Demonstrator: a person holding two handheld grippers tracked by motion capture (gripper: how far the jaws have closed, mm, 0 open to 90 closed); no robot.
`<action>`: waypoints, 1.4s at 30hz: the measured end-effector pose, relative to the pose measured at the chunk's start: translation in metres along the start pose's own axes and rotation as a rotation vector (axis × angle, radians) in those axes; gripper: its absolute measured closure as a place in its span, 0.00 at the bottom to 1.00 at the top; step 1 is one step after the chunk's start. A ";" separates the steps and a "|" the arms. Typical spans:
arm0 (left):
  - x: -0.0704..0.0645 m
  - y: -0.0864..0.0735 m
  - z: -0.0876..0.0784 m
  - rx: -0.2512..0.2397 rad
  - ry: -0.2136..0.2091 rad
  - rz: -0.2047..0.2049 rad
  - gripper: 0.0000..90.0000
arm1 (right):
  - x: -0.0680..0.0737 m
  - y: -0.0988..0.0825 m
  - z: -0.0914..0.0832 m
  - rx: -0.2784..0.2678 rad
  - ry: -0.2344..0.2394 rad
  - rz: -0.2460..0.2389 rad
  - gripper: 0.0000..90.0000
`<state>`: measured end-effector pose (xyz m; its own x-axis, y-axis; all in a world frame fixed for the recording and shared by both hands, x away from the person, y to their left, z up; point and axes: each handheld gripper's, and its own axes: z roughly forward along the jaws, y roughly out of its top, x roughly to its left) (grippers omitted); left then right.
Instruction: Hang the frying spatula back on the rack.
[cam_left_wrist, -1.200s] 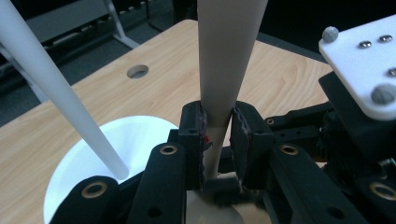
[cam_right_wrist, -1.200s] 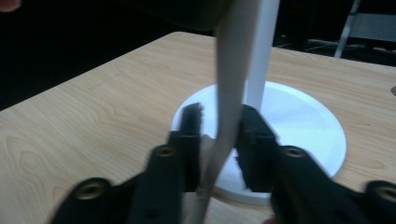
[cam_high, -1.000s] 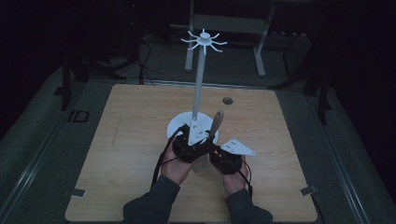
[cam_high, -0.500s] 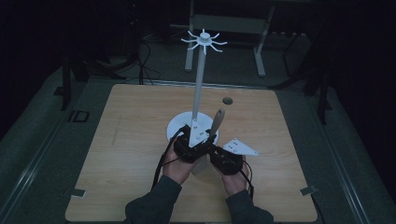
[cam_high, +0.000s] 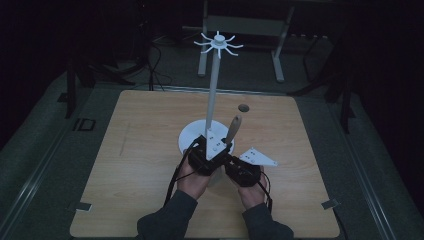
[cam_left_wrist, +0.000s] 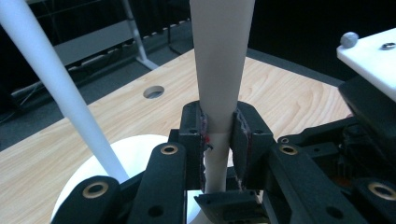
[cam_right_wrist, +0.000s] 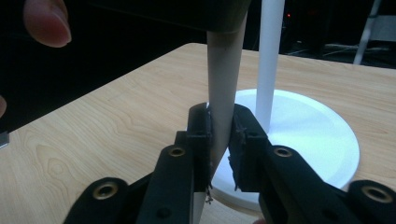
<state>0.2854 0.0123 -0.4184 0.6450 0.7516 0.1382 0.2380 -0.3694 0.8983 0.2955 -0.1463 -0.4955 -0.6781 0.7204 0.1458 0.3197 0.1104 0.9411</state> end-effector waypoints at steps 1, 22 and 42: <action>0.001 0.000 0.000 0.006 0.004 0.001 0.84 | 0.000 0.000 0.000 0.001 -0.005 -0.004 0.81; 0.018 0.005 -0.008 -0.046 0.071 -0.078 0.84 | -0.013 -0.006 -0.013 0.029 -0.070 -0.025 0.66; 0.026 0.033 -0.011 -0.091 0.158 -0.135 0.84 | -0.023 -0.020 -0.033 0.065 -0.199 -0.103 0.62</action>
<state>0.3022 0.0261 -0.3809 0.4886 0.8696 0.0711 0.2438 -0.2143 0.9459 0.2827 -0.1878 -0.5078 -0.5676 0.8231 -0.0186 0.3024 0.2294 0.9252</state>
